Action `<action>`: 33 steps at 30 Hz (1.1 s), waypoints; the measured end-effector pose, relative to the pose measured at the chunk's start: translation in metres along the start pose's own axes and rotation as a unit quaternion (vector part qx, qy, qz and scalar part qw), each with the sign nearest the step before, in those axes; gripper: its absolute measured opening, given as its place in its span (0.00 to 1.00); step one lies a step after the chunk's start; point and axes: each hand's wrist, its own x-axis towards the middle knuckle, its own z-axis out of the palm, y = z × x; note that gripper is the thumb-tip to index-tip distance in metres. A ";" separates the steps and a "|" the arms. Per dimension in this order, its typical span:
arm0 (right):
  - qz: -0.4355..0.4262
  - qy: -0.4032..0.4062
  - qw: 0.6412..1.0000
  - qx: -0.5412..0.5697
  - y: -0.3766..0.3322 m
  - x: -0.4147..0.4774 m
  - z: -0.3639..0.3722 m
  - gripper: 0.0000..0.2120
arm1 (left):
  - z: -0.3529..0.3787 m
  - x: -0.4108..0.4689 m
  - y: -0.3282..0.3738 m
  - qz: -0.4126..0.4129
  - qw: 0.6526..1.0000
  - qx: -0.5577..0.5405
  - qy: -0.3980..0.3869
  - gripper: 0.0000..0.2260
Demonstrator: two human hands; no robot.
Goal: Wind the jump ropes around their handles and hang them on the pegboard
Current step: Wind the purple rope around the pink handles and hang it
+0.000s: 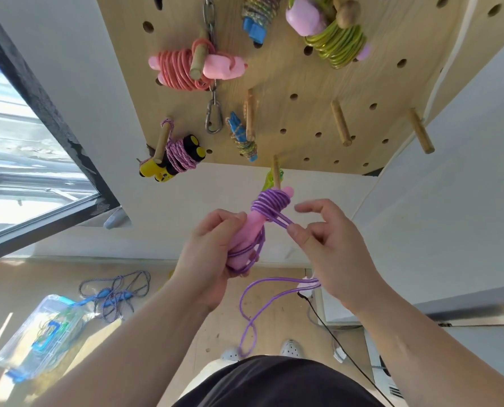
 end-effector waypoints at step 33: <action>0.073 -0.031 0.984 0.160 0.010 -0.002 -0.010 0.16 | 0.028 0.002 -0.005 0.017 0.992 0.129 -0.003 0.09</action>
